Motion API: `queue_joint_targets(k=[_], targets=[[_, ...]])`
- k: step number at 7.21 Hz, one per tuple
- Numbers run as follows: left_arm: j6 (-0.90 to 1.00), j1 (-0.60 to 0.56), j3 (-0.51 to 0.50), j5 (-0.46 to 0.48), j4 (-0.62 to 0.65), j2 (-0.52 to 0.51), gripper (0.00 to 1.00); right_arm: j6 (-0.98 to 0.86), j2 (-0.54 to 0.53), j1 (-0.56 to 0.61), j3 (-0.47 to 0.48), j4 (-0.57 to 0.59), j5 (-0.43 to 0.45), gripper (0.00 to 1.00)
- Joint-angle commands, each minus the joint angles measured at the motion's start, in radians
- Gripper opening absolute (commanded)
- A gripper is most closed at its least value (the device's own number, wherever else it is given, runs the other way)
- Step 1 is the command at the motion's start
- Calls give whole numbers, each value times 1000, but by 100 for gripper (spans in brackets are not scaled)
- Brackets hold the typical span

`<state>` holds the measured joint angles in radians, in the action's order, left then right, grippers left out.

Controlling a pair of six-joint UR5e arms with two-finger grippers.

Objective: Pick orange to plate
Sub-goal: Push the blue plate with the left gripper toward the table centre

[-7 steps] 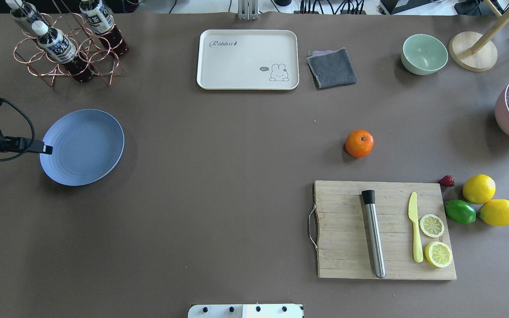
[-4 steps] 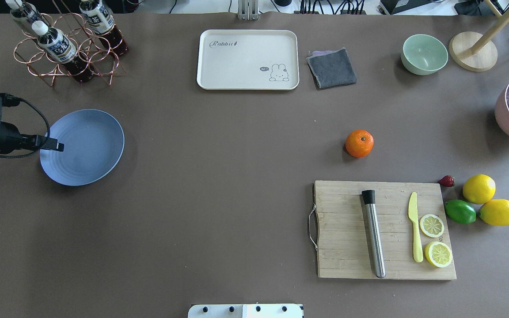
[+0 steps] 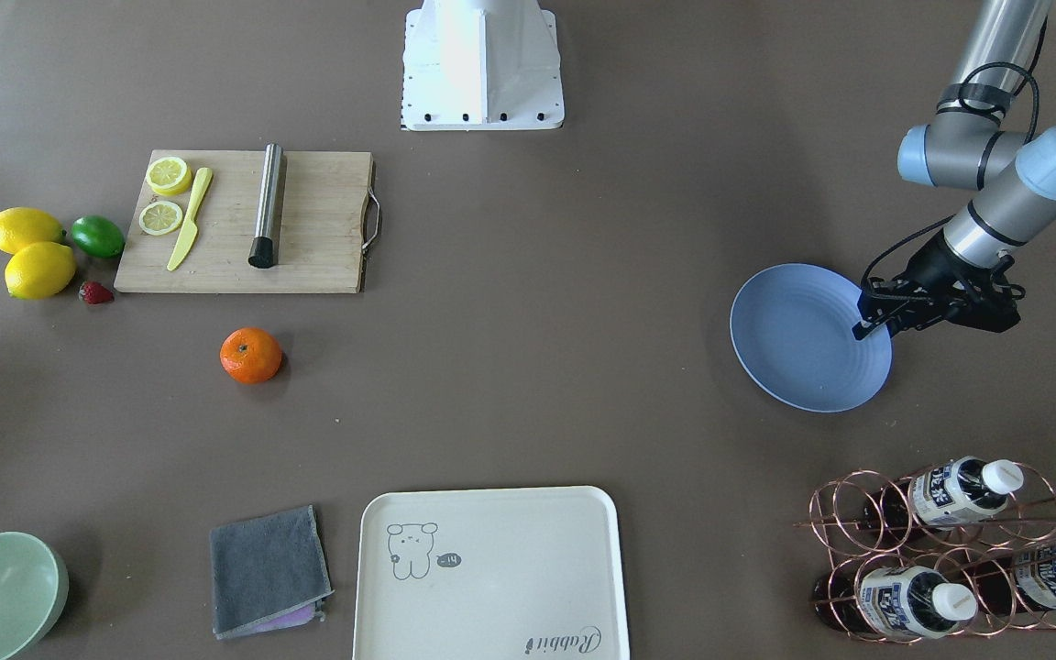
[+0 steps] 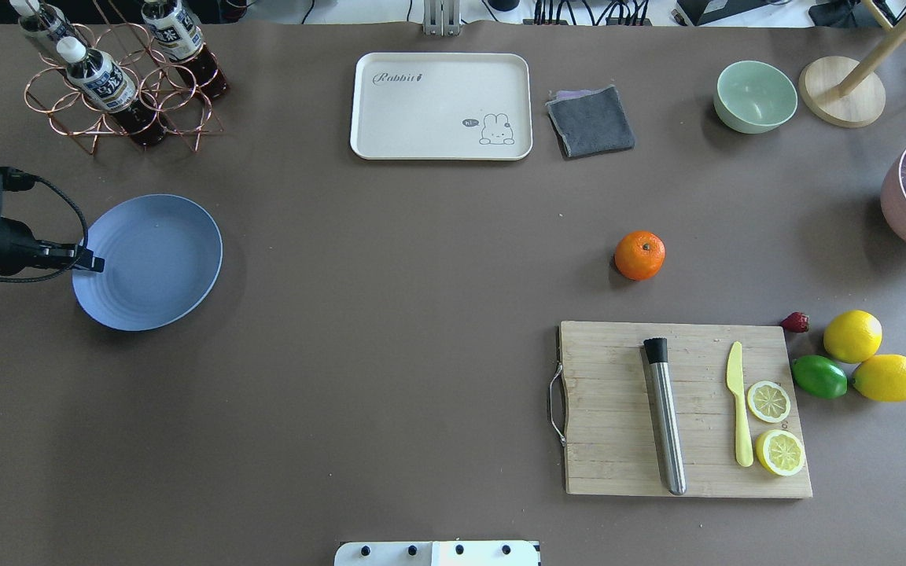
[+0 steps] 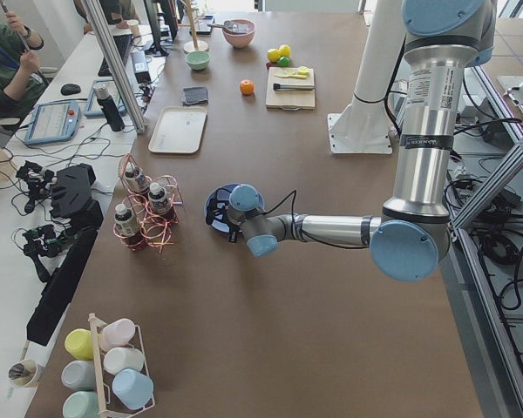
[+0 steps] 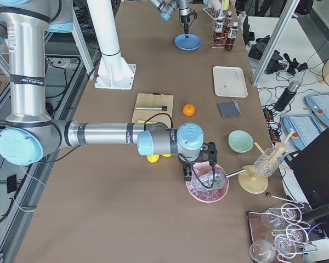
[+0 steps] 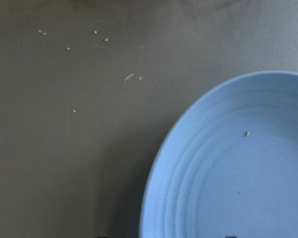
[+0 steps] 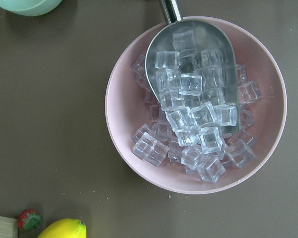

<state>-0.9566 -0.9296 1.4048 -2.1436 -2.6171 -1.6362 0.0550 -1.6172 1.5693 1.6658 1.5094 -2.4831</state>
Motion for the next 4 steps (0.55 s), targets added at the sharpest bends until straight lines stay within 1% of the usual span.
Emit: queue_joint_targets(k=[1, 2, 3, 4], targets=[[-7, -2, 2, -4, 14, -7, 0, 14, -1, 0, 2, 0, -2, 100], [-17, -5, 5, -5, 20, -8, 0, 14, -3, 0, 5, 0, -2, 100], [-28, -18, 6, -62, 22, -14, 0, 13, -1, 0, 6, 0, -2, 100], [-37, -94, 8, -165, 57, -51, 0, 17, -1, 0, 9, 0, -2, 100]])
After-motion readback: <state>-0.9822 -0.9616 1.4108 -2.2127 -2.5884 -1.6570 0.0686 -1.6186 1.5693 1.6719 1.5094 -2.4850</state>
